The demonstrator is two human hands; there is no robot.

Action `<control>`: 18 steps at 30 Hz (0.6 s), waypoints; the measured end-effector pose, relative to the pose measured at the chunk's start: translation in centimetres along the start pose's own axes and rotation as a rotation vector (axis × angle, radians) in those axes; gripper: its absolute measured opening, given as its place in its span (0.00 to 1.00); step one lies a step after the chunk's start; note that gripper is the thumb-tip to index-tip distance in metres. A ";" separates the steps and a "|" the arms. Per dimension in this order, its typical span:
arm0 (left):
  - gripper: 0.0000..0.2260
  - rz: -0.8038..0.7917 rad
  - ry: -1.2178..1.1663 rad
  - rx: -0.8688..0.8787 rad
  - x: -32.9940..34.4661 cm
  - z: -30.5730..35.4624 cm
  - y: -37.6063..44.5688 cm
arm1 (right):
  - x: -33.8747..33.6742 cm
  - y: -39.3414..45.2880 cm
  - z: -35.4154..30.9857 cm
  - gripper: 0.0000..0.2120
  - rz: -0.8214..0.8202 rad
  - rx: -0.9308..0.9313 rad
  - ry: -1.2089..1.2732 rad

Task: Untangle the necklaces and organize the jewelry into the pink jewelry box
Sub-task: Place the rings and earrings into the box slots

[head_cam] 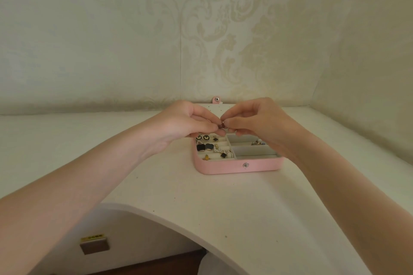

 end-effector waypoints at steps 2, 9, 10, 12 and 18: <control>0.05 0.015 -0.016 -0.004 0.0 -0.1 0.0 | 0.1 0.1 0.1 0.04 -0.008 0.008 0.019; 0.06 0.068 -0.061 0.008 -0.3 0.0 0.3 | 0.3 0.0 -0.6 0.04 -0.010 -0.048 0.015; 0.06 0.077 -0.060 0.014 -0.3 0.0 0.3 | 0.4 0.0 -0.8 0.04 -0.014 -0.061 0.012; 0.05 0.097 -0.047 0.034 -0.5 0.0 0.4 | 0.5 0.0 -1.2 0.06 -0.016 -0.086 -0.007; 0.04 0.160 -0.028 0.116 -1.2 0.5 0.3 | 0.7 -0.2 -1.7 0.03 -0.032 -0.115 -0.028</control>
Point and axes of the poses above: each hand's wrist, its own y-axis towards the middle knuckle, its own x-axis out of the palm, z = x × y, the point moved 10 cm from there along y, towards the middle knuckle, and after that the axes turned 5 degrees about x, right-handed, at the moved point
